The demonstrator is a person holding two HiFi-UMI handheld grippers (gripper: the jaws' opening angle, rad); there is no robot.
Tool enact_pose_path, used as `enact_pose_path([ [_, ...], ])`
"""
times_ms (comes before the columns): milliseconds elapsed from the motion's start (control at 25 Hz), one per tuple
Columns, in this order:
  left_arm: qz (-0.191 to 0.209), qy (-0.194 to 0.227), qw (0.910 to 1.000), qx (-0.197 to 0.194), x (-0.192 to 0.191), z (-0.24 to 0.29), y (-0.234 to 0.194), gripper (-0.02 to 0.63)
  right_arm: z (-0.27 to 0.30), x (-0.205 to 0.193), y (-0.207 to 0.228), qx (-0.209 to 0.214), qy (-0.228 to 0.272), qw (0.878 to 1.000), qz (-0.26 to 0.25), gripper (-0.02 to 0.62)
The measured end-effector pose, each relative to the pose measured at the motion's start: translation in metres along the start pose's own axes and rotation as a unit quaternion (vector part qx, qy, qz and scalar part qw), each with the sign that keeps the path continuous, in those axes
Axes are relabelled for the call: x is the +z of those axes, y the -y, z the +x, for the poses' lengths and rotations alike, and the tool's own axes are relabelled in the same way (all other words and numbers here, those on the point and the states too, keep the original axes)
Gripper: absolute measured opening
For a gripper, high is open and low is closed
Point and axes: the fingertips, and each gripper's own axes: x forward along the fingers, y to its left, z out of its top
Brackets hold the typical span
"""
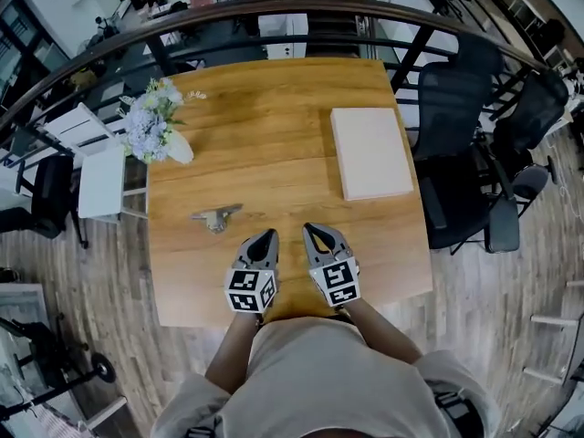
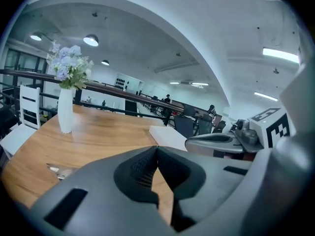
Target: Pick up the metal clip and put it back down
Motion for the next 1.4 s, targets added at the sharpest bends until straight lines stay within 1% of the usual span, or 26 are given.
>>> enact_pose_path([
  [120,0.005,0.009,0.9999,-0.005,0.015,-0.001,0.022,0.023,-0.022,0.017,0.015,-0.015,0.016,1.0,0.003,0.026],
  [320,0.038,0.025,0.9989,-0.012,0.045,-0.001,0.047,0.023,-0.054,0.045,0.036,-0.029,0.051,0.998,0.001,0.026],
  [600,0.058,0.074,0.9954,0.019,0.09,-0.02,0.056,0.023,-0.09,0.08,0.048,-0.025,0.086,0.996,-0.004,0.026],
  [720,0.061,0.102,0.9924,0.031,0.109,-0.03,0.056,0.023,-0.099,0.099,0.055,-0.037,0.114,0.993,-0.005,0.026],
  [880,0.074,0.132,0.9871,0.053,0.13,-0.039,0.056,0.023,-0.104,0.118,0.062,-0.054,0.138,0.989,-0.027,0.026],
  [1080,0.083,0.143,0.9845,0.059,0.144,-0.051,0.067,0.023,-0.112,0.125,0.064,-0.053,0.146,0.987,-0.034,0.026],
  [1200,0.087,0.143,0.9837,0.067,0.144,-0.057,0.071,0.023,-0.12,0.132,0.062,-0.053,0.153,0.985,-0.06,0.026],
  [1280,0.083,0.144,0.9837,0.069,0.144,-0.061,0.071,0.023,-0.125,0.134,0.061,-0.056,0.156,0.984,-0.068,0.026],
  [1400,0.073,0.156,0.9823,0.073,0.147,-0.066,0.071,0.023,-0.13,0.137,0.067,-0.063,0.161,0.983,-0.059,0.026],
])
